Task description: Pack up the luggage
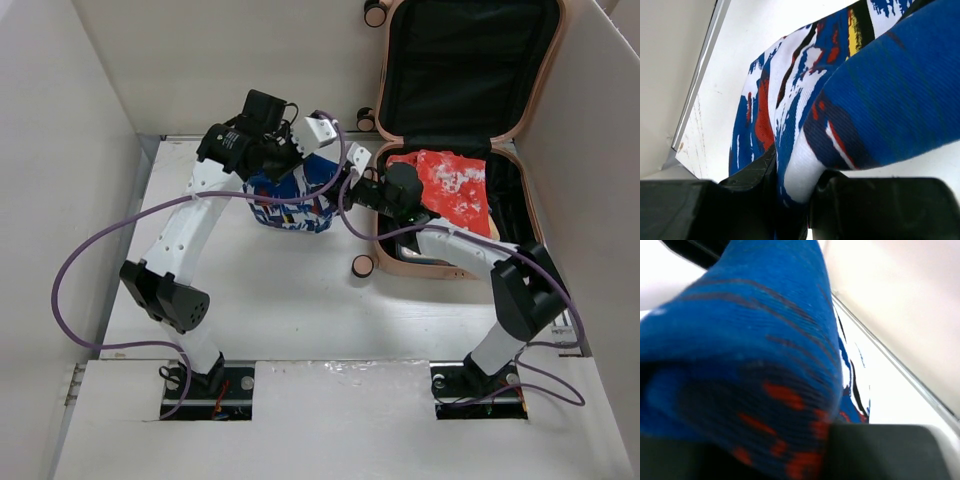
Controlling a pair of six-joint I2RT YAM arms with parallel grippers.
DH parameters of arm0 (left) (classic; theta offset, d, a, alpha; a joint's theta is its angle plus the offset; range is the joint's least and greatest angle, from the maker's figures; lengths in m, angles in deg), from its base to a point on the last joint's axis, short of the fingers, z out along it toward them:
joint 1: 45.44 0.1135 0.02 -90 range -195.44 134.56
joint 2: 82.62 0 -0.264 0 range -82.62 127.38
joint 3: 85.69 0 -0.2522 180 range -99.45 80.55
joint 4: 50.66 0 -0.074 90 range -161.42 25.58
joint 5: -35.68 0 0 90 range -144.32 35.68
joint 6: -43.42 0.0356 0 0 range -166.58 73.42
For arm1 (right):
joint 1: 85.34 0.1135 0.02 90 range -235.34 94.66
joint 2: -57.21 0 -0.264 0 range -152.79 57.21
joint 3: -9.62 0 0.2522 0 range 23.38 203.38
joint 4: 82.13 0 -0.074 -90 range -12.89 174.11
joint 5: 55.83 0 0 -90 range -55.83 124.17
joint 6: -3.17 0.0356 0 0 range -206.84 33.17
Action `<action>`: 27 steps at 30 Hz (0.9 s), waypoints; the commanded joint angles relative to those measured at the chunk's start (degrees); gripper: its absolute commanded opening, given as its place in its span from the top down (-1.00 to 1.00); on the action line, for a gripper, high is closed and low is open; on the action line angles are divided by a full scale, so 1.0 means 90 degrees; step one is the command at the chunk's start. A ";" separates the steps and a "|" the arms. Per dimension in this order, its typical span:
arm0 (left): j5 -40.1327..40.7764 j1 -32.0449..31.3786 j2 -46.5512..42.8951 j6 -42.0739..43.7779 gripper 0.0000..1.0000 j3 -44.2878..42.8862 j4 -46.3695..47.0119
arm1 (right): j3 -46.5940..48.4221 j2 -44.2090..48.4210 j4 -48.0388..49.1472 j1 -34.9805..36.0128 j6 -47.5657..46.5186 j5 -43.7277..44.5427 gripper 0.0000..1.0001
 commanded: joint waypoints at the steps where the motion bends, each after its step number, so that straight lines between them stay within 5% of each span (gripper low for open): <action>1: -0.0678 -0.0091 -0.0393 -0.0217 1.00 -0.0260 0.0723 | 0.0370 -0.0164 0.0541 -0.0071 0.0525 -0.0425 1.00; 5: -0.0093 -0.0091 -0.0510 -0.0402 0.93 -0.0036 0.0996 | 0.0565 0.0011 0.0193 -0.0130 0.0836 -0.1001 1.00; 6: 0.0140 -0.0023 -0.0510 -0.0519 0.54 -0.0036 0.1054 | 0.0672 0.0079 -0.0013 -0.0197 0.0964 -0.1070 1.00; 10: 0.0522 0.0202 -0.0442 -0.1074 -0.40 0.0023 0.1318 | 0.1365 -0.0056 -0.0893 -0.0471 0.2075 -0.1528 1.00; 15: 0.1196 0.0280 -0.0442 -0.1652 -1.00 -0.0172 0.1728 | 0.1485 -0.0252 -0.0671 -0.1240 0.4204 -0.1696 1.00; 17: 0.1430 0.0280 -0.0442 -0.1808 -1.00 -0.0416 0.1884 | 0.0815 0.0040 0.1019 -0.1728 0.5849 -0.1463 1.00; 27: 0.1695 0.0348 -0.0500 -0.1809 -1.00 -0.0310 0.2012 | -0.0839 0.0431 0.4562 -0.3878 0.8882 -0.0525 1.00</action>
